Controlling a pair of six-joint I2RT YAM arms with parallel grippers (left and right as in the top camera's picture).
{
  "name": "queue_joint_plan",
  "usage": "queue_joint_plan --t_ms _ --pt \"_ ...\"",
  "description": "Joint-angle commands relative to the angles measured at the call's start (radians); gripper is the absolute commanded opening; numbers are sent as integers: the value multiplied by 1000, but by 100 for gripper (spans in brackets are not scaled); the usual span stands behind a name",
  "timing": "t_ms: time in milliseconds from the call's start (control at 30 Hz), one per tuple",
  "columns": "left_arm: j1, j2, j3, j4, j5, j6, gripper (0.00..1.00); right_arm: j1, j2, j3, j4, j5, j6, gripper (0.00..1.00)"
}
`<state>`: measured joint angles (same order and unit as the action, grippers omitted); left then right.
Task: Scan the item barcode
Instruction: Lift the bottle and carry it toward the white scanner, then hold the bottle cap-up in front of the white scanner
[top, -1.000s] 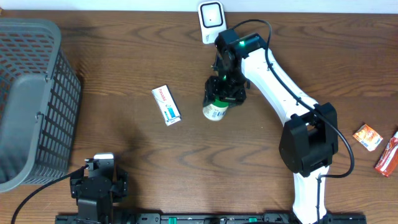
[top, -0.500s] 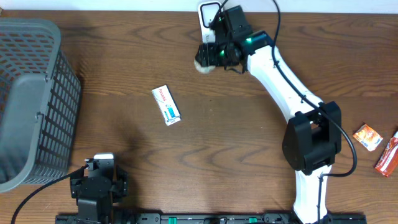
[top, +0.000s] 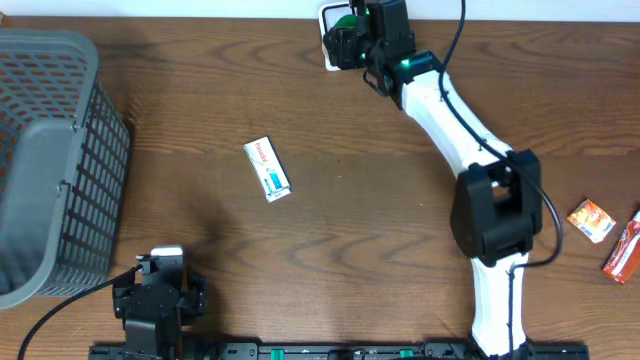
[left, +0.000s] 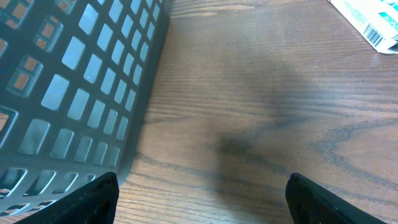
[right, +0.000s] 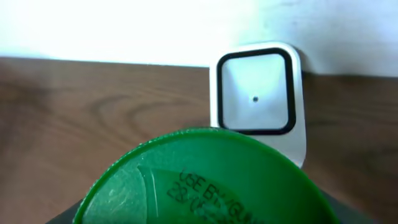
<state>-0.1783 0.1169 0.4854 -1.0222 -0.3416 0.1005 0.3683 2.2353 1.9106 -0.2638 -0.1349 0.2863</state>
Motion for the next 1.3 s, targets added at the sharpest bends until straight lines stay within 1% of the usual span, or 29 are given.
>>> queue_joint_plan --t_ms 0,200,267,467,600,767,933,1033,1100,1267 --pt "3 -2 8 -2 -3 -9 86 -20 51 20 76 37 -18 64" --pt "3 -2 8 -2 -3 -9 86 -21 85 20 204 64 -83 62" --pt "3 -2 8 -2 -3 -9 86 -21 89 20 248 74 -102 60" --pt "3 -2 8 -2 -3 -9 86 -15 92 20 370 80 -178 61" --pt "3 -2 8 -2 -3 -9 86 -15 111 20 438 146 -185 63" --pt "3 -2 8 -2 -3 -9 86 -14 167 20 580 187 -198 65" --pt "3 -2 8 -2 -3 -9 86 -11 220 21 716 199 -195 65" --pt "3 -2 8 -2 -3 -9 86 -9 248 21 807 230 -198 62" --pt "3 -2 8 -2 -3 -9 86 -8 267 21 870 253 -202 62" --pt "3 -2 8 -2 -3 -9 86 -8 294 22 940 269 -203 62"
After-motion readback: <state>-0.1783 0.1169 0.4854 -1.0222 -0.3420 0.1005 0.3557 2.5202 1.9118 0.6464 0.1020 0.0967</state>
